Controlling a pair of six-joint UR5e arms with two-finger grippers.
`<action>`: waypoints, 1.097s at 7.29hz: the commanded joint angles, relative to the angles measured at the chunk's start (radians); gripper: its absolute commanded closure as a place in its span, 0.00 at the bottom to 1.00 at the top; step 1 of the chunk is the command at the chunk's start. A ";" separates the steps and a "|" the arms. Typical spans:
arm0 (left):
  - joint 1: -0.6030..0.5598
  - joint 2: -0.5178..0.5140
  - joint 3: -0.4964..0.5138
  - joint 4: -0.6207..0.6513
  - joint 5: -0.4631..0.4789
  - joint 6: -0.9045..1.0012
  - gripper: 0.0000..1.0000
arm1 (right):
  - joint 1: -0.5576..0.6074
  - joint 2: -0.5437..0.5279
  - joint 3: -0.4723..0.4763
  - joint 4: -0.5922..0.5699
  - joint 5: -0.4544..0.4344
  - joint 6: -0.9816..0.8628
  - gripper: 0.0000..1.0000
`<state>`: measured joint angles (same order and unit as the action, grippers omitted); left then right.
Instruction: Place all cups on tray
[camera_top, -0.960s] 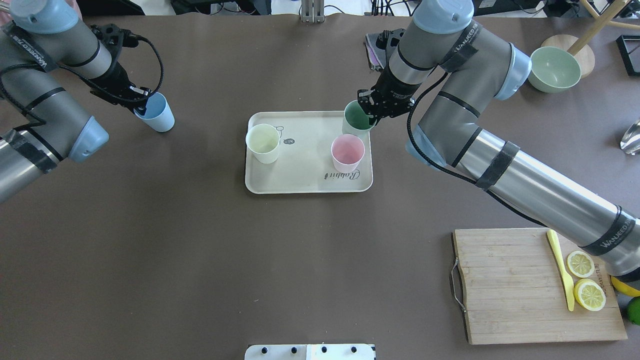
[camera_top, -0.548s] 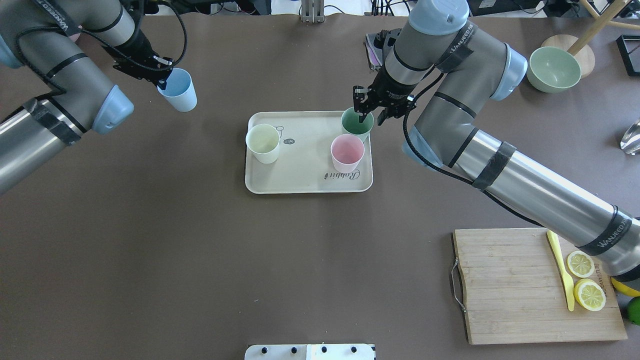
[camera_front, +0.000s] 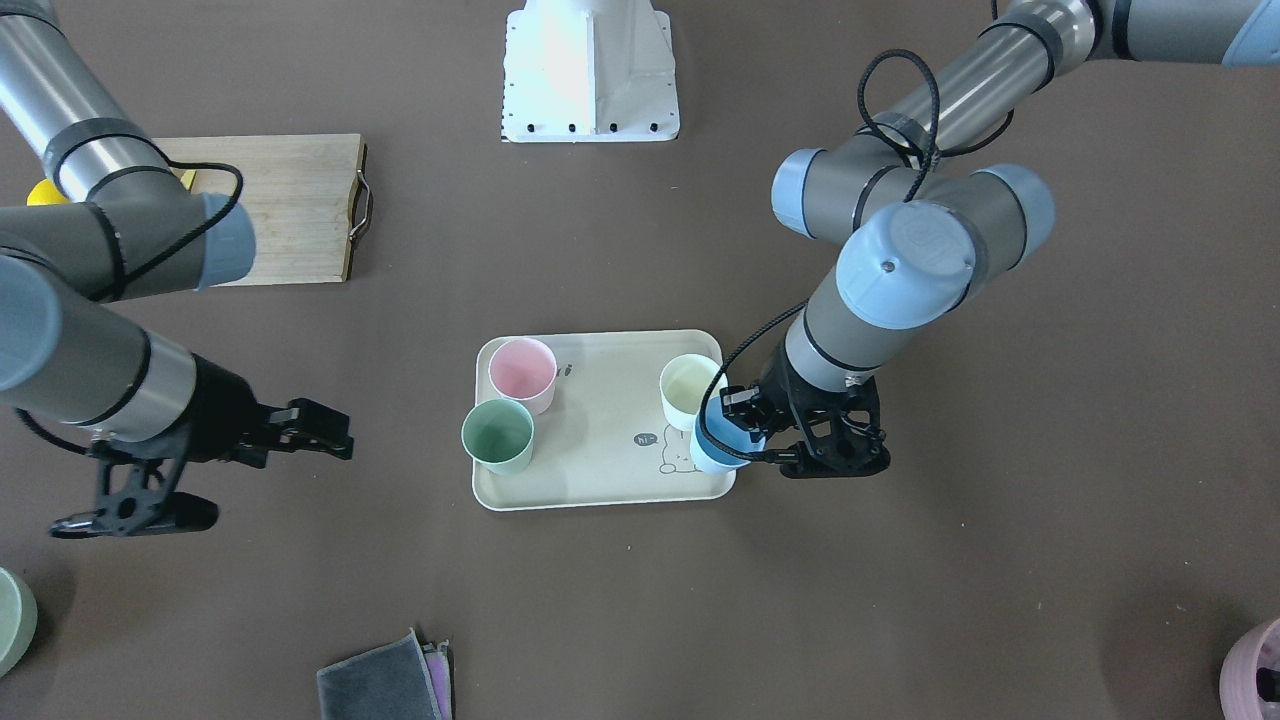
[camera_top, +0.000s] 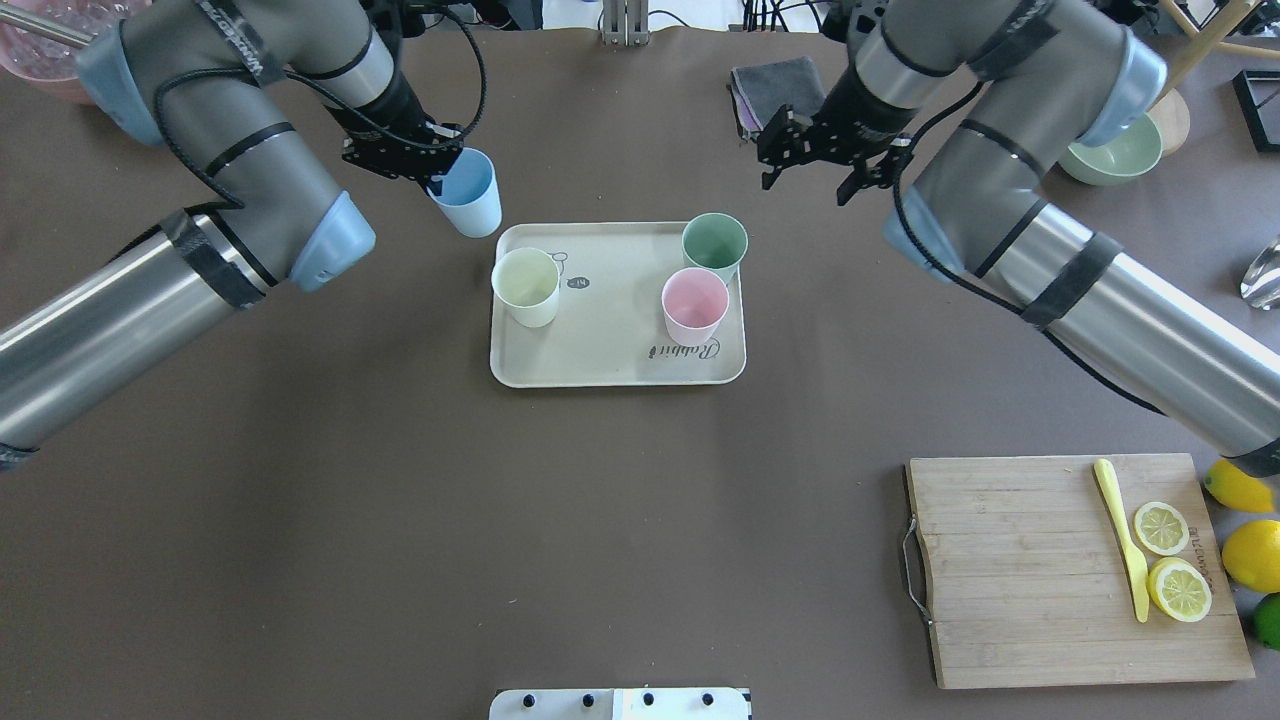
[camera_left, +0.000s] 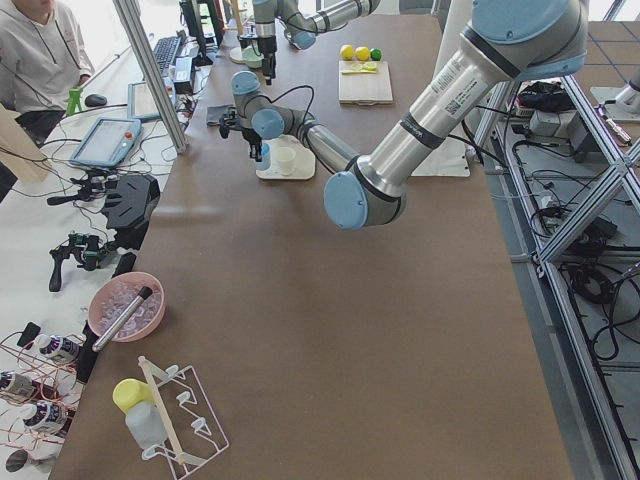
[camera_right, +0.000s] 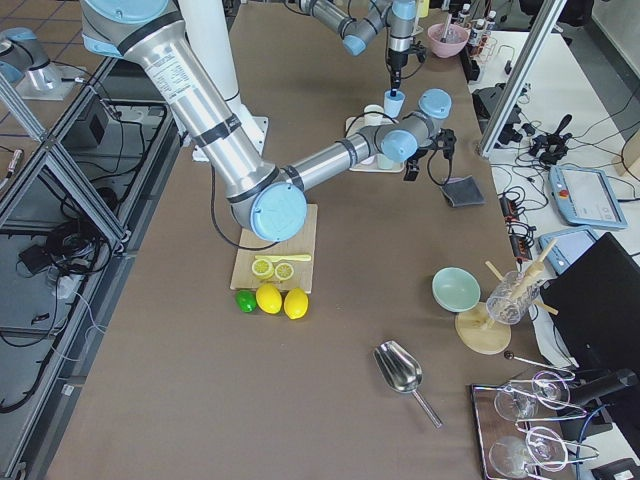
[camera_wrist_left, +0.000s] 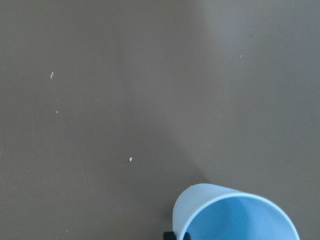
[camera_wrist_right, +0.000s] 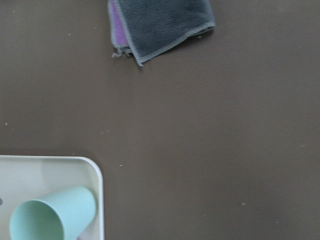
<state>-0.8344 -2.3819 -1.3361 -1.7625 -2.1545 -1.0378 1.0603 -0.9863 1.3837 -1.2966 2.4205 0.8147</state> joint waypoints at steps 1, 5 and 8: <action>0.043 -0.037 0.015 -0.003 0.051 -0.037 1.00 | 0.081 -0.103 0.011 -0.001 0.015 -0.170 0.00; 0.011 -0.052 0.028 0.001 0.044 -0.022 0.02 | 0.099 -0.166 0.075 -0.004 0.017 -0.177 0.00; -0.157 0.234 -0.290 0.128 -0.042 0.278 0.02 | 0.192 -0.263 0.118 -0.006 0.009 -0.300 0.00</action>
<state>-0.9194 -2.2955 -1.4645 -1.7044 -2.1735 -0.9241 1.2046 -1.2018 1.4896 -1.3011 2.4322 0.5960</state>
